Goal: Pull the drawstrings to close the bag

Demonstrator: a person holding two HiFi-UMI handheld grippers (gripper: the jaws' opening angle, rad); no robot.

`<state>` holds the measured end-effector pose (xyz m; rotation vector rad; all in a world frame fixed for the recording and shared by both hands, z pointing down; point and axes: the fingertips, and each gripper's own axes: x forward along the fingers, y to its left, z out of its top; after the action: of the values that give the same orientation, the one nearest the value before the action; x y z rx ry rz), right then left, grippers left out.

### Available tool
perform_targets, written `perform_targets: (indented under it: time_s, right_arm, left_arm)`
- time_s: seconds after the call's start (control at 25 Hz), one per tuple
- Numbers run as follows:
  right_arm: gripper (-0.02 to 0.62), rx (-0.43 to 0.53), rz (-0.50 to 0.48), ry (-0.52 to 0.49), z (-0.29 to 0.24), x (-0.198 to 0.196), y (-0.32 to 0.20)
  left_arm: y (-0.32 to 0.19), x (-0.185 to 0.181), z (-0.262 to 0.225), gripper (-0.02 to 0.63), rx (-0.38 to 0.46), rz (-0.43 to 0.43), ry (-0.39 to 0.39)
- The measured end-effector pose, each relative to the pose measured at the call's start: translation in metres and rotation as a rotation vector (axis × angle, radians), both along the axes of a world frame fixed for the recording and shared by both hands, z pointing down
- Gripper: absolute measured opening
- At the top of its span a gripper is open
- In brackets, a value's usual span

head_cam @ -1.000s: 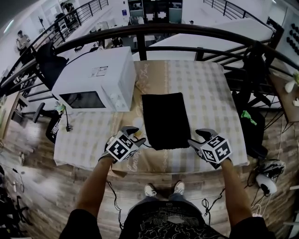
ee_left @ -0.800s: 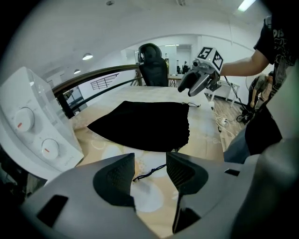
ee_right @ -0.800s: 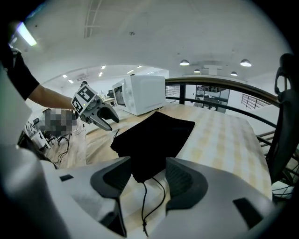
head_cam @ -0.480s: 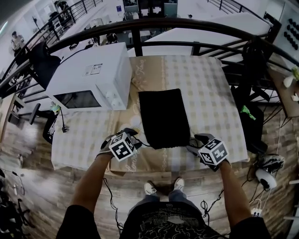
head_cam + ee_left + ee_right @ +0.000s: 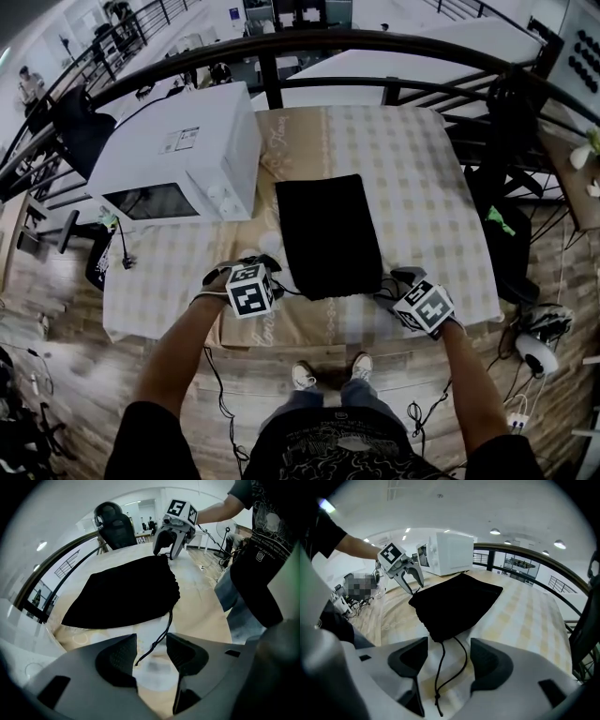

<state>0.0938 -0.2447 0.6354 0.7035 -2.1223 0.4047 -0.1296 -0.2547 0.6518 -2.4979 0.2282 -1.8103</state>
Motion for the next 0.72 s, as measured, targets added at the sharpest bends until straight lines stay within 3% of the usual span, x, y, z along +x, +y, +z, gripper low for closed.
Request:
perform_targets:
  time_s: [0.4, 0.52, 0.72]
  right_arm:
    - [0.238, -0.028, -0.018, -0.014, 0.005, -0.006, -0.004]
    - [0.227, -0.039, -0.016, -0.017, 0.007, -0.005, -0.003]
    - [0.204, -0.051, -0.003, -0.031, 0.01, -0.006, 0.0]
  left_arm:
    - [0.002, -0.003, 0.007, 0.192, -0.052, 0.093, -0.065]
    - [0.007, -0.003, 0.01, 0.139, -0.106, 0.12, -0.083]
    - [0.008, 0.0, 0.009, 0.121, -0.192, 0.067, -0.055]
